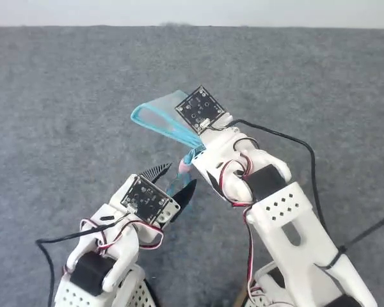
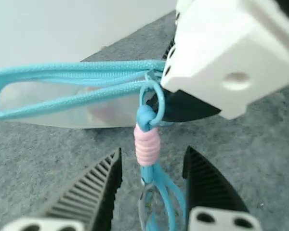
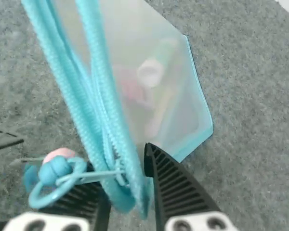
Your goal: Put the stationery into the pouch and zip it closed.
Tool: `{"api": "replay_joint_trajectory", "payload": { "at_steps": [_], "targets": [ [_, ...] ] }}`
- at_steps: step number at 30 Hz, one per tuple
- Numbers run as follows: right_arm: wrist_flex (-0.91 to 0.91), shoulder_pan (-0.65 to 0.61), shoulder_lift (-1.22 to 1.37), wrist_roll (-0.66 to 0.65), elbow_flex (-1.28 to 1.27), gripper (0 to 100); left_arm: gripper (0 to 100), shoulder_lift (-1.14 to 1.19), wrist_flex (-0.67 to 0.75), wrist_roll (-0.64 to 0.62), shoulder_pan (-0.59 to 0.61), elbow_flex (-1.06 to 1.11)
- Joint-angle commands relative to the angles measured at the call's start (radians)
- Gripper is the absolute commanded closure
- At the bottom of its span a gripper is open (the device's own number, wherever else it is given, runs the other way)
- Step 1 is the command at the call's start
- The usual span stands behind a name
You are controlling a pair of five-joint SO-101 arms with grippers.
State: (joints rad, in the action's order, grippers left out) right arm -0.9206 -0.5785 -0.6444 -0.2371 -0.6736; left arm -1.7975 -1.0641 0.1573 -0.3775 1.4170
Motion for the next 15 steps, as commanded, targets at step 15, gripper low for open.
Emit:
{"api": "replay_joint_trajectory", "payload": {
  "at_steps": [15],
  "targets": [
    [-0.097,-0.076,-0.064,0.017,0.008,99.1,87,-0.017,0.035,0.012,-0.006,0.016]
  ]
}}
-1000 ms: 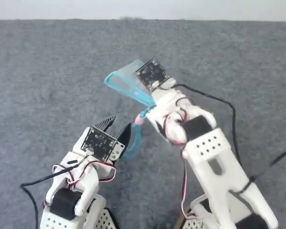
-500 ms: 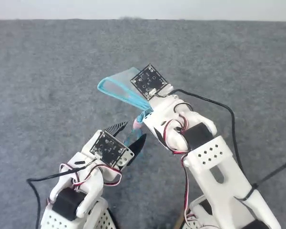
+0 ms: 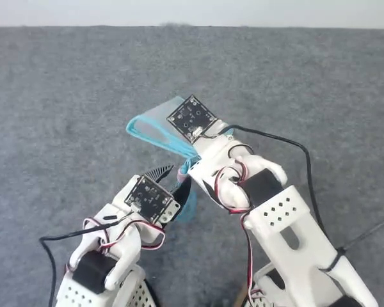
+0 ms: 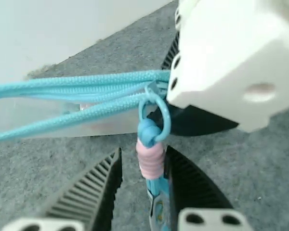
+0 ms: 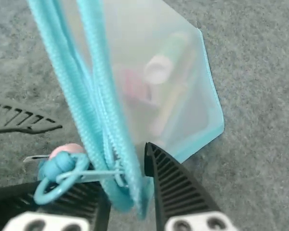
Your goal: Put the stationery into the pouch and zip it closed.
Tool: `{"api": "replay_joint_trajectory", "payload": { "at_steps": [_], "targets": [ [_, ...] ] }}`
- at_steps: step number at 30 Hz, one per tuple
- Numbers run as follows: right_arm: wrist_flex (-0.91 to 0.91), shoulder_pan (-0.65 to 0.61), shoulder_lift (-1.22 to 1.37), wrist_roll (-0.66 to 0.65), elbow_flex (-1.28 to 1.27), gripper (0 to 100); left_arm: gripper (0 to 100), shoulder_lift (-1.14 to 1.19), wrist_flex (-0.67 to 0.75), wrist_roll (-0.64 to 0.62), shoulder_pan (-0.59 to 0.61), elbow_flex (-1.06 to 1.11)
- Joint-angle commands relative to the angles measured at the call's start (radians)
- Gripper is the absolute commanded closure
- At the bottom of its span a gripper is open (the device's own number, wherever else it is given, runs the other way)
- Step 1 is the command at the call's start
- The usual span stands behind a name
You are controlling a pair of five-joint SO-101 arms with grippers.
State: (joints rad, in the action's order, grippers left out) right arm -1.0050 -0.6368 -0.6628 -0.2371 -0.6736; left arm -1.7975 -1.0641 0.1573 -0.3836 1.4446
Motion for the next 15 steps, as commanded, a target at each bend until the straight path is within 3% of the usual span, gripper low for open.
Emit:
{"api": "replay_joint_trajectory", "payload": {
  "at_steps": [1,5,10,15],
  "targets": [
    [-0.013,-0.018,-0.041,0.017,0.008,99.1,87,-0.017,0.035,0.012,0.0,-0.013],
    [-0.01,-0.016,-0.036,0.015,-0.002,99.1,88,-0.017,0.035,0.014,0.0,-0.015],
    [0.015,-0.008,-0.035,-0.023,-0.052,99.1,100,-0.018,0.035,0.098,0.0,-0.016],
    [0.076,0.044,-0.035,-0.032,-0.11,99.1,99,-0.018,0.031,0.11,0.002,-0.016]
  ]
}}
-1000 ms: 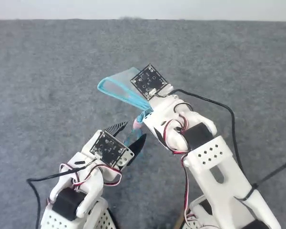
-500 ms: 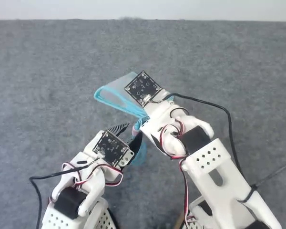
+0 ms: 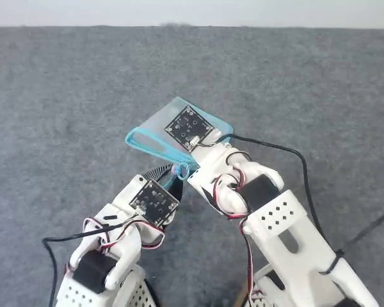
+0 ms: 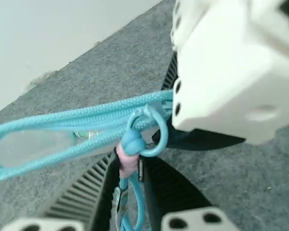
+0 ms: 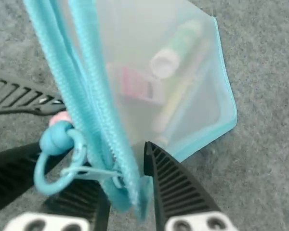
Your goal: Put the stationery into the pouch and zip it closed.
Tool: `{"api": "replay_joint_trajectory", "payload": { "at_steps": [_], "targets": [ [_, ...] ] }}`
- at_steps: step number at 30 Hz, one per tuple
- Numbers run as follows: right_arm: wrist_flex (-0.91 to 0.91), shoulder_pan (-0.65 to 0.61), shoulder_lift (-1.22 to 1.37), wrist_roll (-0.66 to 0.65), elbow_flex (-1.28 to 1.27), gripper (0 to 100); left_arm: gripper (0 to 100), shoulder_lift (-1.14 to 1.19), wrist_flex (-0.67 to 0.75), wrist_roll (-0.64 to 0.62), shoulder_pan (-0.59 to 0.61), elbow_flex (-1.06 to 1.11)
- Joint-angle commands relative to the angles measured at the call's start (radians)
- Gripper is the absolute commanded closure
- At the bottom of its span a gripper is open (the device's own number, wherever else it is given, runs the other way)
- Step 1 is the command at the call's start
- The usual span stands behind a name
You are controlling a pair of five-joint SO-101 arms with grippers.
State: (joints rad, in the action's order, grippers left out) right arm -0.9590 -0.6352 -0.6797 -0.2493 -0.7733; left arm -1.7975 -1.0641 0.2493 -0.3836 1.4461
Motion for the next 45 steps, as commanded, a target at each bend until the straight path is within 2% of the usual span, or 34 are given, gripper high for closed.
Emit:
{"api": "replay_joint_trajectory", "payload": {
  "at_steps": [1,8,15,23,33,39,45],
  "targets": [
    [0.036,0.053,-0.018,-0.038,-0.018,99.1,99,-0.018,0.031,0.018,0.003,-0.018],
    [0.056,0.096,-0.018,-0.084,-0.069,99.1,99,-0.018,0.031,0.015,0.126,-0.039],
    [0.058,0.097,-0.018,-0.084,-0.087,99.1,99,-0.018,0.032,0.015,0.175,-0.048],
    [0.056,0.097,-0.018,-0.092,-0.109,99.1,99,-0.018,0.034,0.014,0.325,-0.088],
    [0.056,0.11,-0.018,-0.11,-0.118,99.1,99,-0.018,0.038,0.014,0.37,-0.099],
    [0.056,0.143,-0.022,-0.114,-0.118,99.1,99,-0.014,0.13,-0.052,0.552,-0.094],
    [0.048,0.211,-0.019,-0.147,-0.12,99.1,99,-0.012,0.14,-0.066,0.566,-0.088]
  ]
}}
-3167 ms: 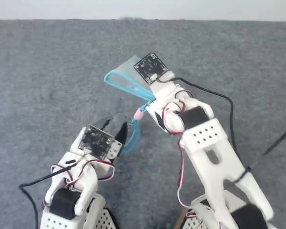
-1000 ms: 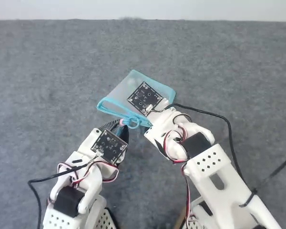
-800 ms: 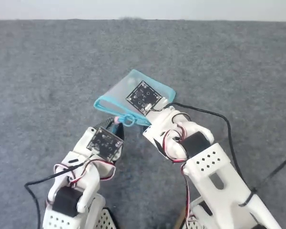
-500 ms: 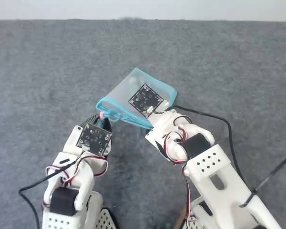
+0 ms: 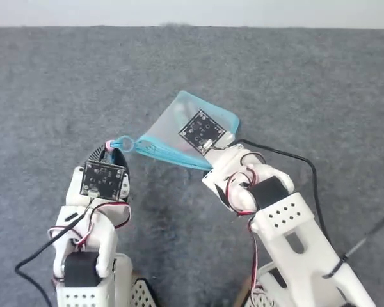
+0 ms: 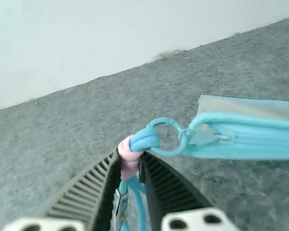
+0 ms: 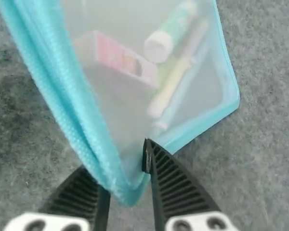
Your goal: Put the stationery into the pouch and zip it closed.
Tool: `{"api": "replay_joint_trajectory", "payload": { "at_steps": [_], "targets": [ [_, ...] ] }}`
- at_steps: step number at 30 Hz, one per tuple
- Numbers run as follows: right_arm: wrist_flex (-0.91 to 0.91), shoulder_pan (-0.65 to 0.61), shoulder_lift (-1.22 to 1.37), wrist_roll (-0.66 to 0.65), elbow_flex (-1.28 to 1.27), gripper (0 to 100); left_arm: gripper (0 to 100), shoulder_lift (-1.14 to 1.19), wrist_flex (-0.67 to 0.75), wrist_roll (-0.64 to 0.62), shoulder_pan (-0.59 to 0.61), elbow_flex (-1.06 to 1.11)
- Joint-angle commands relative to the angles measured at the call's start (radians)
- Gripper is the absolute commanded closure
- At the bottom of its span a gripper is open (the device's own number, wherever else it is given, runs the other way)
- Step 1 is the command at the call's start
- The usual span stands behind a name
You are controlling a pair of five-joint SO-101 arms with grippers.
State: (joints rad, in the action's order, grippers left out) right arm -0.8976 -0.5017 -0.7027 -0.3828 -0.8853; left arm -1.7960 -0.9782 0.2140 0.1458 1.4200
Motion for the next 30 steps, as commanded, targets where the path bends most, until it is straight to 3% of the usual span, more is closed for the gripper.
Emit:
{"api": "replay_joint_trajectory", "payload": {
  "at_steps": [1,8,30],
  "targets": [
    [-0.013,0.093,0.004,-0.015,-0.008,99.1,99,-0.014,0.055,-0.054,0.037,-0.056],
    [-0.015,0.174,0.005,-0.057,-0.008,99.1,99,-0.014,0.164,-0.215,0.032,0.05],
    [-0.05,0.3,0.007,-0.107,-0.002,99.1,99,-0.02,0.178,-0.215,-0.008,0.087]
  ]
}}
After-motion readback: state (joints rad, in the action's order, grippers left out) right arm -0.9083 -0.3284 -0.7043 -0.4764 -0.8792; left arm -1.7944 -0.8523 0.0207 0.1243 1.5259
